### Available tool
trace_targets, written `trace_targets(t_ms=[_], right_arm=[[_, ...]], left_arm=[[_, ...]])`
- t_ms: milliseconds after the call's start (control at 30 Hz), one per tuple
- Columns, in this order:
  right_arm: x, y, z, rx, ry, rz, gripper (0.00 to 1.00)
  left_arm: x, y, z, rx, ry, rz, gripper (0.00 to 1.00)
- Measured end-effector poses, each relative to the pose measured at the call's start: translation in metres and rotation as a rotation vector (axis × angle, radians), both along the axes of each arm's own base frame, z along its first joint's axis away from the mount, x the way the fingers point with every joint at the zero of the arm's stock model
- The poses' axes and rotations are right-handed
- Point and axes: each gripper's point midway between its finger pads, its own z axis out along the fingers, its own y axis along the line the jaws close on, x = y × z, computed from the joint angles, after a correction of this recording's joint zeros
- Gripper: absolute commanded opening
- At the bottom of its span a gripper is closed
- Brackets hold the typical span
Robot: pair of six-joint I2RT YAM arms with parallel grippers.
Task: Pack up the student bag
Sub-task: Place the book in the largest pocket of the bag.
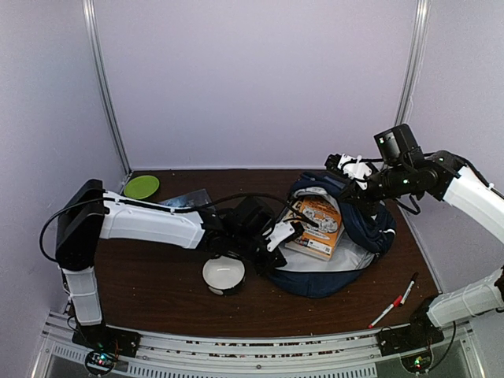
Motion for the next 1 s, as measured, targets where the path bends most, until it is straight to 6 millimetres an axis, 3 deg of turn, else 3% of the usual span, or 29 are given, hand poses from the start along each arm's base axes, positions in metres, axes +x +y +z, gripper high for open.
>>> trace_targets(t_ms=[100,300,467,567,700,867,933,1000], right_arm=[[-0.001,0.001,0.0,0.005,0.006,0.009,0.0],[-0.009,0.005,-0.003,0.016,0.035,0.044,0.0],[-0.013,0.007,-0.005,0.023,0.05,0.063,0.0],[-0.016,0.008,-0.009,0.025,0.061,0.073,0.0],[-0.02,0.007,-0.011,0.024,0.057,0.091,0.0],[-0.02,0.008,-0.017,0.02,0.049,0.1,0.0],[-0.021,0.008,-0.022,0.016,0.055,0.106,0.0],[-0.024,0.008,-0.027,0.007,0.062,0.12,0.0]], left_arm=[[0.02,-0.006,-0.018,0.071,-0.057,-0.002,0.0],[0.056,-0.03,-0.029,0.123,-0.166,0.002,0.0],[0.076,-0.041,-0.027,0.136,-0.209,0.028,0.0],[0.1,-0.049,-0.019,0.114,-0.232,0.079,0.0],[0.126,-0.045,-0.013,0.094,-0.238,0.155,0.0],[0.126,-0.043,-0.017,0.07,-0.217,0.158,0.0],[0.114,-0.035,-0.025,0.073,-0.208,0.144,0.0],[0.098,-0.018,-0.033,0.096,-0.194,0.13,0.09]])
